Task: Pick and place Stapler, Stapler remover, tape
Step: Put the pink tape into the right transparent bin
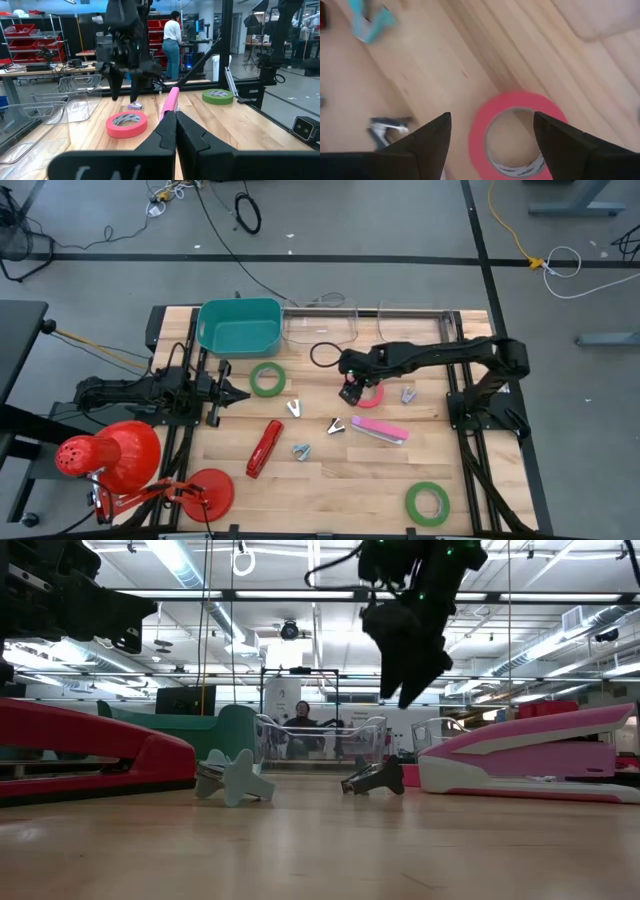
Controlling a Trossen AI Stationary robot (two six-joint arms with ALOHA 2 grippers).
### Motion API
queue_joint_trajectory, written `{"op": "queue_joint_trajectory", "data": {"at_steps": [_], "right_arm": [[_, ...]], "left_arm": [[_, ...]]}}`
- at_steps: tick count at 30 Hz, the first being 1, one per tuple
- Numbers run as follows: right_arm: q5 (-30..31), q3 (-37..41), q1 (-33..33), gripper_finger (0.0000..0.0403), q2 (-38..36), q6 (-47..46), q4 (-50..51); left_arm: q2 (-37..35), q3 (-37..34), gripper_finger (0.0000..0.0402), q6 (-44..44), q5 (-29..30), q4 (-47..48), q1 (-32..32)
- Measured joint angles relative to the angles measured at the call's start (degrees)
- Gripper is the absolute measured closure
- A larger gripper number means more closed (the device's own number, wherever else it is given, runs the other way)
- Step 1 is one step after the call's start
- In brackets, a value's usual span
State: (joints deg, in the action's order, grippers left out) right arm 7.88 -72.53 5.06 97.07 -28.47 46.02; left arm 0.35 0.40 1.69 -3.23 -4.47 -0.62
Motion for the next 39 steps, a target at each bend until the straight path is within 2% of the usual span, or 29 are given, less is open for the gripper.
{"op": "queue_joint_trajectory", "data": {"at_steps": [14,20,39], "right_arm": [[-2.82,0.32,1.70,0.0119,7.51,-1.19,0.04],[-6.11,3.89,1.80,0.0119,7.68,-4.55,-4.12],[-5.88,8.02,-1.73,0.0119,7.68,-6.71,-8.15]], "left_arm": [[-0.01,0.01,0.0399,0.00,0.00,0.00,0.00],[0.00,0.01,0.0399,0.00,0.00,-0.01,0.01],[0.00,-0.01,0.0399,0.00,-0.01,0.00,0.01]]}}
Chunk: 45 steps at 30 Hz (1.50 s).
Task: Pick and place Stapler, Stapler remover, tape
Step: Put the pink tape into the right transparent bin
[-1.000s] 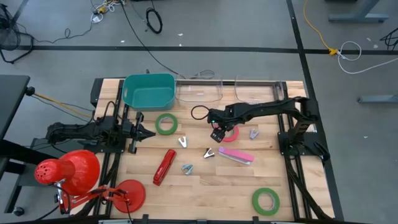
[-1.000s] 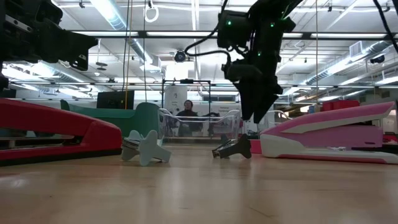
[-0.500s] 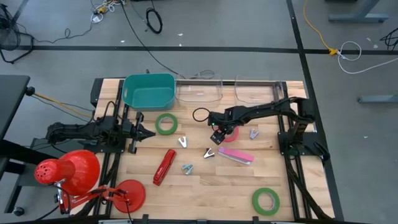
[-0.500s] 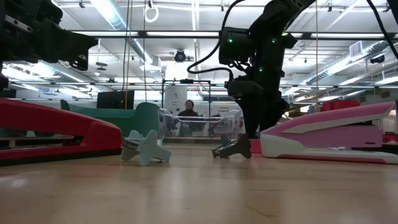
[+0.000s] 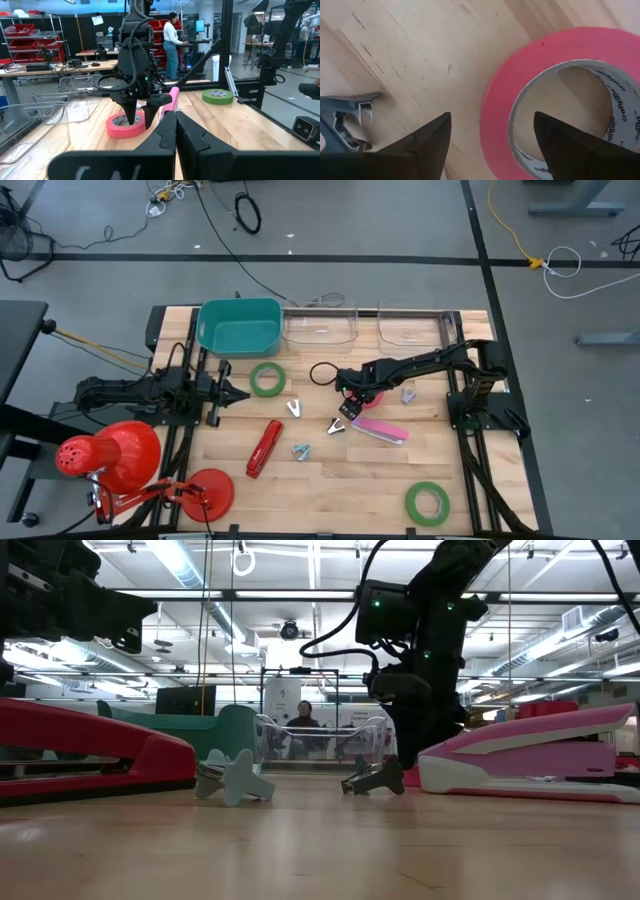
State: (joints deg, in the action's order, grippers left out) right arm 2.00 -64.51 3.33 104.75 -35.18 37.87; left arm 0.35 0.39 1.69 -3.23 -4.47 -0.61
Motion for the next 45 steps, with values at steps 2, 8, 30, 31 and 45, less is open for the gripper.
{"op": "queue_joint_trajectory", "data": {"at_steps": [2,8,30,31,45], "right_arm": [[0.07,0.48,-0.07,0.0119,0.00,0.04,-1.23],[0.41,2.77,-0.07,0.0119,0.00,0.49,-4.26],[1.99,3.19,-0.08,0.0240,-0.02,3.04,-5.19],[1.99,3.19,-0.07,0.0248,-0.02,3.20,-5.21],[1.50,3.19,-0.09,0.0307,-0.07,4.56,-5.21]], "left_arm": [[0.01,0.01,0.0399,0.00,0.01,0.00,0.00],[0.00,0.00,0.0399,0.00,0.00,0.00,-0.01],[0.01,0.01,0.0399,0.00,0.00,0.00,-0.01],[0.01,-0.01,0.0399,0.00,0.00,0.00,0.01],[-0.01,0.01,0.0399,-0.02,0.01,0.00,-0.01]]}}
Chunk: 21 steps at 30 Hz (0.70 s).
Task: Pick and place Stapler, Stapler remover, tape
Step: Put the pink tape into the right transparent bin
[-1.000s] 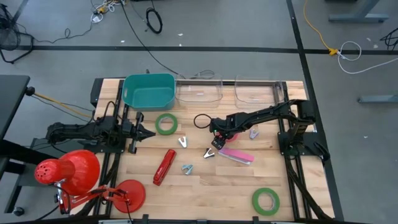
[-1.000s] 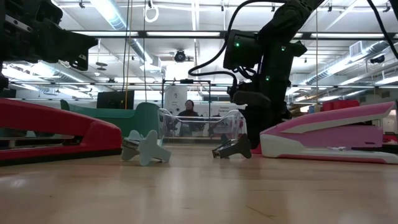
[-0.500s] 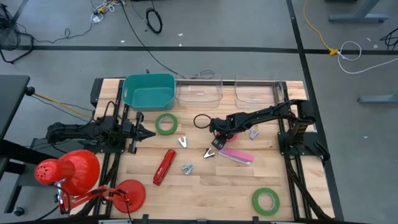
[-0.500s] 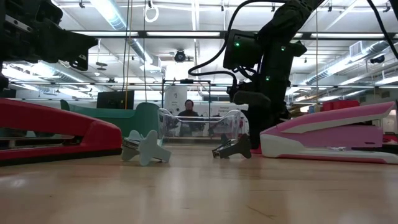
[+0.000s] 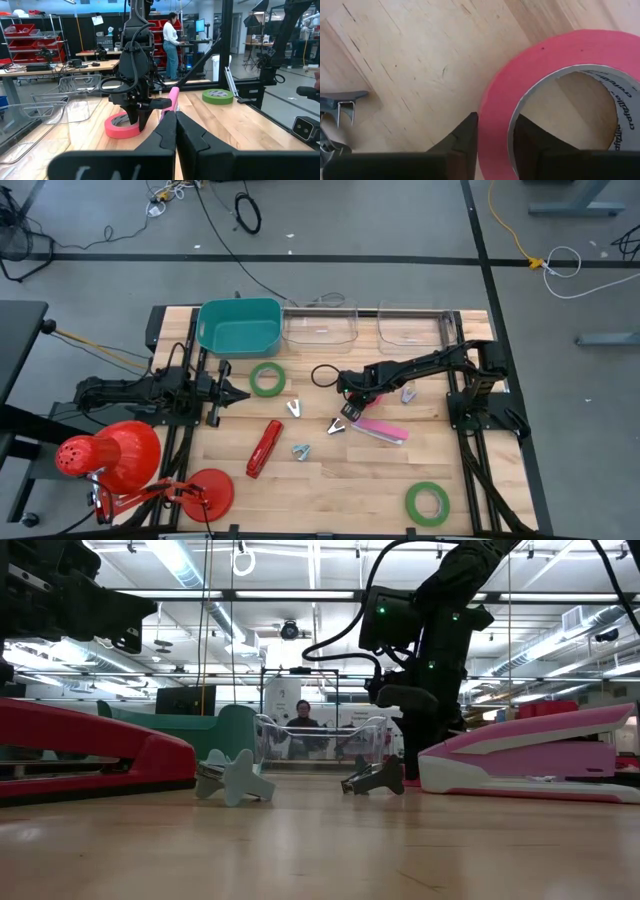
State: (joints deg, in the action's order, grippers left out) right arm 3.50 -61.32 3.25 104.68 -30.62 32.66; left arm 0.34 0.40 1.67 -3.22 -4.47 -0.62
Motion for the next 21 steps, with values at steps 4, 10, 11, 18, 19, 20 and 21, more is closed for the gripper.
{"op": "queue_joint_trajectory", "data": {"at_steps": [4,10,11,18,19,20,21], "right_arm": [[-0.10,0.00,0.00,0.0307,0.00,0.03,0.03],[-1.05,-0.02,0.02,0.0314,0.00,0.07,0.03],[-1.08,-0.02,0.02,0.0314,0.00,0.05,0.01],[-2.04,-0.02,0.00,0.0316,-1.91,0.08,0.73],[-2.09,-0.02,0.00,0.0316,-2.53,0.05,0.86],[-2.04,-0.02,0.00,0.0316,-3.20,0.05,1.04],[-1.94,-0.02,0.00,0.0316,-3.95,0.06,1.08]], "left_arm": [[0.00,0.00,0.0399,0.02,-0.01,0.00,0.00],[0.01,-0.01,0.0399,0.02,-0.01,0.00,0.00],[0.02,0.00,0.0399,0.02,0.00,0.00,0.02],[0.02,-0.02,0.0399,0.02,0.00,0.00,0.02],[0.00,-0.02,0.0399,0.02,0.00,0.00,0.02],[0.02,0.00,0.0399,0.00,0.00,-0.02,0.02],[0.02,0.00,0.0399,0.02,-0.02,0.00,0.02]]}}
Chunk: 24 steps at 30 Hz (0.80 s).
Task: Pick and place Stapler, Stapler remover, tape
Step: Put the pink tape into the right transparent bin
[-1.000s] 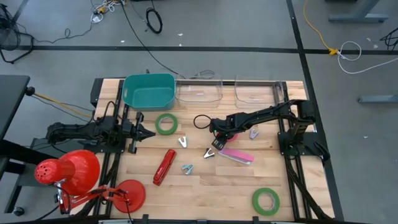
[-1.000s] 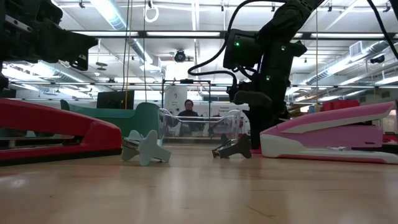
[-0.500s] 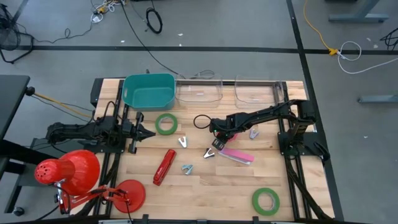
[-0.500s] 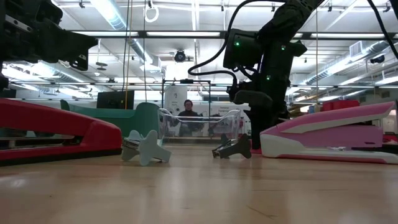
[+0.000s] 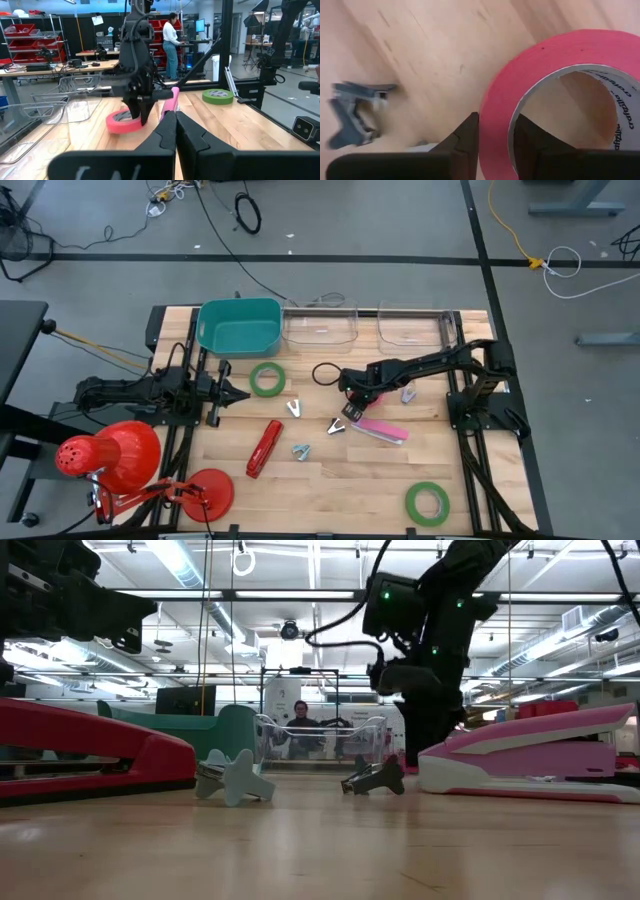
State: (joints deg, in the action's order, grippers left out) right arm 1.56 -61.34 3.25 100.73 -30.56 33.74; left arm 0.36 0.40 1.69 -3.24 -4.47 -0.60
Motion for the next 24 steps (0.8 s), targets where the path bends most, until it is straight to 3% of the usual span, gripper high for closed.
{"op": "queue_joint_trajectory", "data": {"at_steps": [24], "right_arm": [[3.27,0.00,0.34,0.0317,-22.08,5.07,-1.09]], "left_arm": [[-0.01,0.00,0.0399,-0.01,0.02,0.00,0.00]]}}
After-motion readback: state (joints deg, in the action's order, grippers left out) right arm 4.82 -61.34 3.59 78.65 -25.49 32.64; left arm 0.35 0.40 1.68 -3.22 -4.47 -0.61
